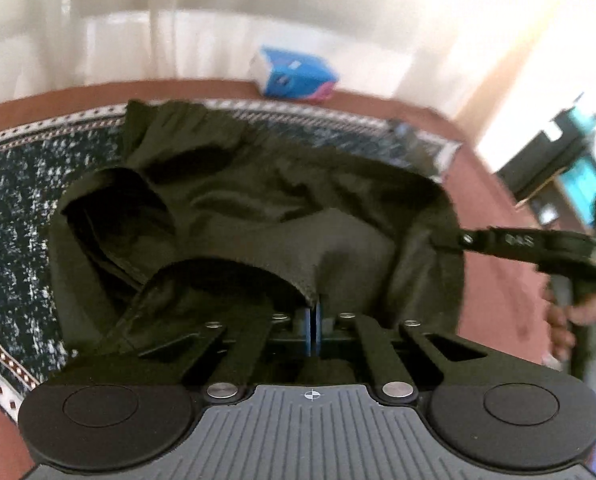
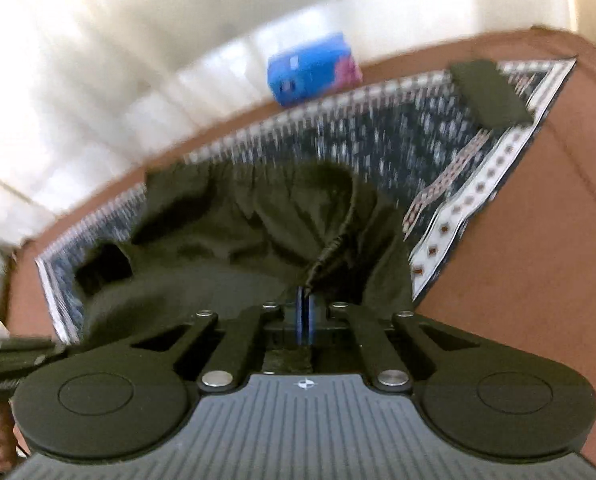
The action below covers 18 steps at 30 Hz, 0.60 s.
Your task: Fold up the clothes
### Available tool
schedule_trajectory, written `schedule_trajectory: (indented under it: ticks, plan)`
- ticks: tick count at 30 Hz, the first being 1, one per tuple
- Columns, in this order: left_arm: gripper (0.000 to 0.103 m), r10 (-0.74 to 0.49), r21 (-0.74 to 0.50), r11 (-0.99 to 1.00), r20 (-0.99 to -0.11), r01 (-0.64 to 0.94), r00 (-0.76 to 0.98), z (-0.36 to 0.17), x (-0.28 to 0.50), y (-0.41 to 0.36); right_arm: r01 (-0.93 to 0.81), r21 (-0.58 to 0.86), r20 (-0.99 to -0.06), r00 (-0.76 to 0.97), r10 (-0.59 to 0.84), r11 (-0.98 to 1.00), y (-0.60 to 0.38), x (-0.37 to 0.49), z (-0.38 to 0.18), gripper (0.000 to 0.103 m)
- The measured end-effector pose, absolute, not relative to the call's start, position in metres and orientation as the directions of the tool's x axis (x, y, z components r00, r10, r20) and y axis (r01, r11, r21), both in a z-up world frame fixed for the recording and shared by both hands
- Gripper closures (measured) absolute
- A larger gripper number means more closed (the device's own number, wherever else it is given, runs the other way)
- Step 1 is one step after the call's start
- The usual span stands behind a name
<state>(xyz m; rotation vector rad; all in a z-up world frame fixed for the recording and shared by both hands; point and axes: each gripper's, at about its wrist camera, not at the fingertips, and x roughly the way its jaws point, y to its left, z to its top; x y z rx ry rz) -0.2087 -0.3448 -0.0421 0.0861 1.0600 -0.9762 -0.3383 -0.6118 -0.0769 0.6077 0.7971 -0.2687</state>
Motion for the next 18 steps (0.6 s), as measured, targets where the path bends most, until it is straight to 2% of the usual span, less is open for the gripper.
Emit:
schedule_trajectory:
  ticks: [4,7,8,12,17,18]
  plan:
    - [0.103,-0.715,-0.448,0.472,-0.699,0.759,0.032,-0.012,-0.252,-0.338,0.477,0.386,-0.692,0.716,-0.094,0.79,-0.628,-0.375,-0.054,0.1]
    - [0.103,-0.727,-0.476,0.367,-0.683,0.799,-0.073,-0.009,-0.292,-0.352,0.559,0.361,-0.696,0.694,-0.183,0.746,-0.651,-0.406,-0.06,0.1]
    - [0.103,-0.722,-0.474,0.341,-0.685,0.812,-0.096,-0.011,-0.304,-0.359,0.593,0.352,-0.704,0.678,-0.213,0.724,-0.66,-0.414,-0.064,0.103]
    - [0.103,-0.679,-0.45,0.289,-0.719,0.845,-0.151,-0.037,-0.342,-0.394,0.724,0.299,-0.747,0.582,-0.319,0.621,-0.703,-0.443,-0.086,0.103]
    - [0.103,-0.618,-0.436,0.294,-0.766,0.851,-0.178,-0.076,-0.361,-0.426,0.714,0.308,-0.77,0.575,-0.277,0.629,-0.694,-0.47,-0.097,0.103]
    - [0.082,-0.606,-0.431,0.297,-0.775,0.852,-0.18,-0.083,-0.363,-0.432,0.694,0.31,-0.769,0.585,-0.257,0.65,-0.685,-0.474,-0.095,0.1]
